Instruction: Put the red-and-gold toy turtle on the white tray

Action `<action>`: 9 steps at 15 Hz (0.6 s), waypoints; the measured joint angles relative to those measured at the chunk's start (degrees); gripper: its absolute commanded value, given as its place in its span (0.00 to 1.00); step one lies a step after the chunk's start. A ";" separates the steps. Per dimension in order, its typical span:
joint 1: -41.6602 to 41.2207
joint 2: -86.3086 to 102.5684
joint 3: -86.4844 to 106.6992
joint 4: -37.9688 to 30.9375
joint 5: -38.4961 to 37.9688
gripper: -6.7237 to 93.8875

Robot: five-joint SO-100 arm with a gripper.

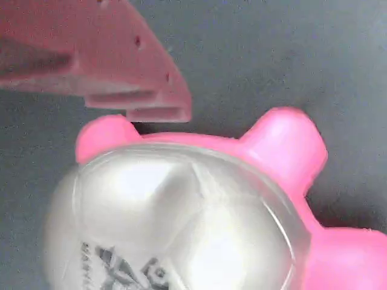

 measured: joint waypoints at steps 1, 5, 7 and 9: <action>0.70 -1.05 -1.23 0.00 0.53 0.76; 1.76 -5.80 -3.87 0.79 1.05 0.75; 1.93 -7.03 -3.87 0.97 2.11 0.75; 2.37 -8.26 -3.87 0.97 2.55 0.71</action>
